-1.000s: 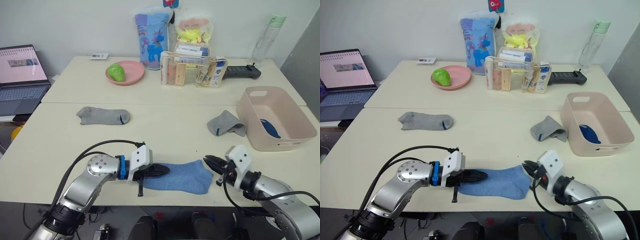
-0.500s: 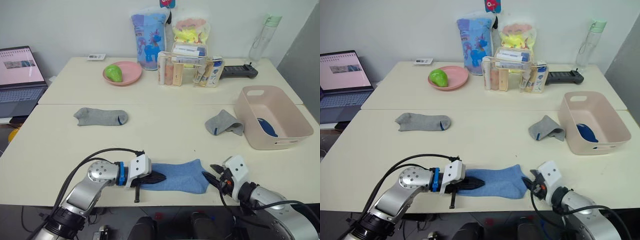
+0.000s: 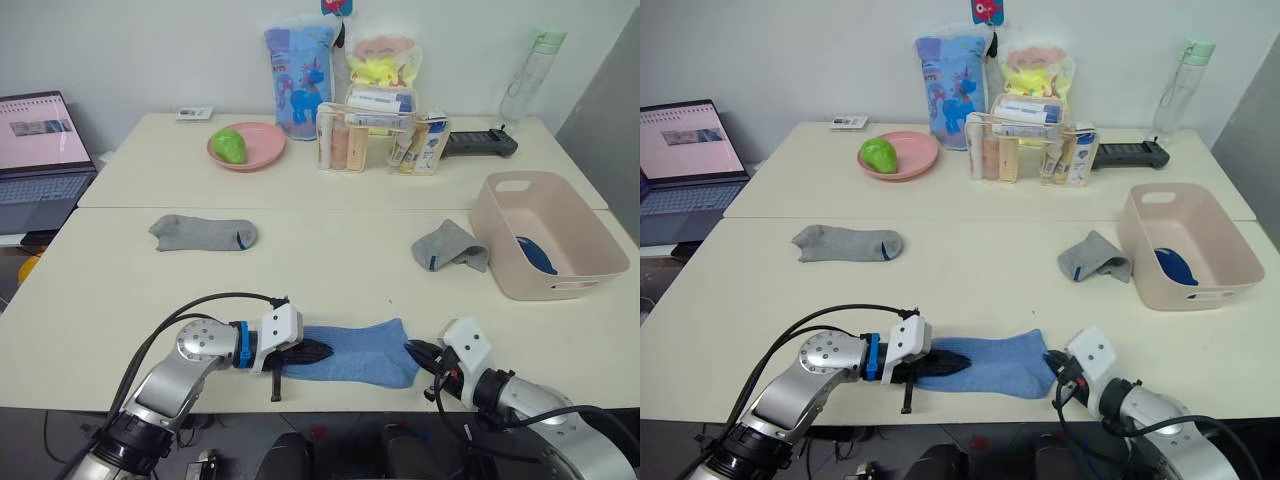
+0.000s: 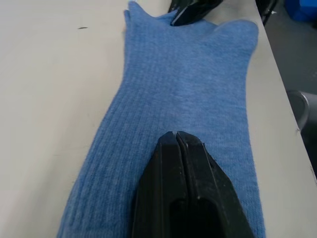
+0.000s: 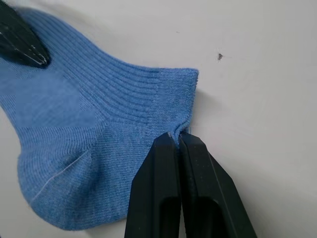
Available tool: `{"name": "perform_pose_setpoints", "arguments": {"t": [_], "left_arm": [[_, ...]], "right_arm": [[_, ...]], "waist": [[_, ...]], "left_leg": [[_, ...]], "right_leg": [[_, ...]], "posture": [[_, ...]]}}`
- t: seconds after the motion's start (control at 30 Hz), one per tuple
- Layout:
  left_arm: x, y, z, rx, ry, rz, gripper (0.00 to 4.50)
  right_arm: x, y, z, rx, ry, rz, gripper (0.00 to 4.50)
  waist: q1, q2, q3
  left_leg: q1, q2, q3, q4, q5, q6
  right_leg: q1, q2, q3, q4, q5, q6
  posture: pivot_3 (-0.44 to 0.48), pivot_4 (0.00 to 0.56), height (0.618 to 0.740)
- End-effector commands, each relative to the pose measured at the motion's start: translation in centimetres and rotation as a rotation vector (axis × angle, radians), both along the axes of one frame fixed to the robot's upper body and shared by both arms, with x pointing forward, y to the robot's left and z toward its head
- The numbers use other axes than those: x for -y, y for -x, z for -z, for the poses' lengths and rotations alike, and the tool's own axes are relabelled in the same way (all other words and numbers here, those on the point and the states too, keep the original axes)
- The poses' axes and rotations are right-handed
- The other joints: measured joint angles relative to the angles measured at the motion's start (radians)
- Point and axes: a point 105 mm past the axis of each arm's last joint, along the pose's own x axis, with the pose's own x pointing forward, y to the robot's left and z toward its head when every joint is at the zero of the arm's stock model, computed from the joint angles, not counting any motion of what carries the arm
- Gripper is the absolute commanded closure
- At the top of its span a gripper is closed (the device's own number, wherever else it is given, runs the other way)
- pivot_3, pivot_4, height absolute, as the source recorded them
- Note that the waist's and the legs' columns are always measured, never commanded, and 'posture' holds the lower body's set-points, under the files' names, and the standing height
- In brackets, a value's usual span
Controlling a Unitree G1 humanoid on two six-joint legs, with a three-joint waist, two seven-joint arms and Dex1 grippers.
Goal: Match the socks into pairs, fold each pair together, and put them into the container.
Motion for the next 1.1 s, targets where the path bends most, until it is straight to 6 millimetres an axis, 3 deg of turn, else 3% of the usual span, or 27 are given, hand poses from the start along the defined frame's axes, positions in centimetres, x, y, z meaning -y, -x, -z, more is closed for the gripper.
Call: {"name": "perform_pose_setpoints", "arguments": {"t": [0.03, 0.13, 0.23, 0.5, 0.63, 0.8, 0.9, 1.1], "left_arm": [[1.2, -0.8, -2.4, 0.052, 0.064, 0.004, 4.5], [2.2, -1.0, -2.8, 0.059, 0.072, 0.026, 4.5], [3.4, -1.2, -1.9, 0.059, 0.046, 0.046, 4.5], [4.4, -1.9, 0.4, 0.04, -0.009, 0.013, 4.5], [4.0, -2.0, 0.0, 0.046, 0.013, 0.005, 4.5], [2.9, -0.9, -1.7, 0.079, 0.012, 0.092, 4.5], [1.9, -1.4, -1.1, 0.097, -0.036, 0.069, 4.5], [2.1, -1.8, 0.0, 0.113, -0.058, 0.064, 4.5]], "right_arm": [[2.0, -1.1, -1.8, 0.037, -0.034, 0.071, 4.48], [3.2, -1.5, -2.7, 0.042, -0.043, 0.097, 4.48], [3.7, -1.3, -3.7, 0.028, -0.076, 0.088, 4.48], [-0.4, 0.6, -5.5, -0.053, -0.226, -0.069, 4.48], [-3.3, 1.3, -6.3, -0.123, -0.332, -0.151, 4.48], [-4.8, 0.7, -6.6, -0.194, -0.406, -0.17, 4.48], [-5.8, 0.2, -6.4, -0.263, -0.455, -0.178, 4.48], [-7.8, -0.7, -5.6, -0.342, -0.466, -0.178, 4.48]], "waist": [[0.0, 0.0, 0.0], [0.001, 0.0, 0.0], [0.001, 0.0, 0.0], [-0.002, 0.0, 0.0], [-0.001, 0.0, 0.0], [-0.002, 0.0, 0.0], [-0.002, 0.0, 0.0], [-0.002, 0.0, 0.0]], "left_leg": [[0.0, 0.0, 0.0, 0.0, 0.0, 0.0], [0.0, 0.0, 0.0, 0.0, 0.0, 0.0], [0.0, 0.0, 0.0, 0.0, 0.0, 0.0], [0.0, 0.001, 0.0, 0.0, 0.0, 0.0], [0.0, 0.001, -0.001, 0.0, 0.0, 0.0], [-0.001, 0.001, -0.001, 0.0, 0.0, 0.0], [-0.001, 0.0, -0.001, 0.0, 0.0, 0.0], [-0.002, 0.0, -0.001, 0.0, 0.0, 0.0]], "right_leg": [[0.0, 0.0, 0.0, 0.0, 0.0, 0.0], [0.0, 0.0, 0.0, 0.0, 0.0, 0.0], [0.0, 0.0, 0.0, 0.0, 0.0, 0.0], [0.0, 0.001, 0.0, 0.001, 0.0, 0.0], [0.0, 0.0, 0.001, 0.0, 0.0, 0.0], [-0.001, 0.0, 0.001, 0.0, 0.0, 0.0], [-0.001, 0.0, 0.001, 0.0, 0.0, 0.0], [-0.002, 0.0, 0.0, -0.001, 0.0, 0.0]], "posture": [[0.0, 0.15, 0.703], [0.0, 0.15, 0.703], [0.0, 0.15, 0.703], [0.0, 0.15, 0.703], [0.0, 0.15, 0.703], [0.0, 0.15, 0.703], [0.0, 0.15, 0.703], [0.0, 0.15, 0.703]]}}
